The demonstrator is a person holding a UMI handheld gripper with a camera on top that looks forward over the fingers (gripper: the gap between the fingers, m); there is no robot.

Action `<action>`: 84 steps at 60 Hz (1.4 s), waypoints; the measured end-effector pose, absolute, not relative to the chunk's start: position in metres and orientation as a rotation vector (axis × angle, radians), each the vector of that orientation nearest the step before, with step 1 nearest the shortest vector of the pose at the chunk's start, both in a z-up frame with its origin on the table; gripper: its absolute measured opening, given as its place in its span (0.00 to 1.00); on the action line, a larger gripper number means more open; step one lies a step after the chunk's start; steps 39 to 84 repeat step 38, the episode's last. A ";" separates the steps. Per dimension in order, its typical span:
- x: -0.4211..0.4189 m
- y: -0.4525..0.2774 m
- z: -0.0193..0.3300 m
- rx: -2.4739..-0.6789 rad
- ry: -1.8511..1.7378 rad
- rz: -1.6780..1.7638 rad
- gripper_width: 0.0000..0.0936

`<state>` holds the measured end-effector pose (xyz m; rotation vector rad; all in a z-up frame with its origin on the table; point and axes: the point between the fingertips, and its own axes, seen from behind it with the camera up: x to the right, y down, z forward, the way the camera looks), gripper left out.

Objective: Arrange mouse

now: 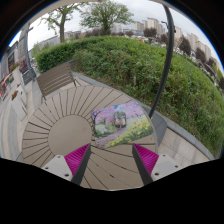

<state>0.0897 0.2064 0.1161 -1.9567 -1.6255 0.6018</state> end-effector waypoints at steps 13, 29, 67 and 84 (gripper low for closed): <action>0.181 0.160 0.133 -1.999 -1.642 0.589 0.90; 0.194 0.141 0.134 -1.958 -1.680 0.592 0.90; 0.192 0.126 0.141 -1.924 -1.700 0.623 0.90; 0.192 0.126 0.141 -1.924 -1.700 0.623 0.90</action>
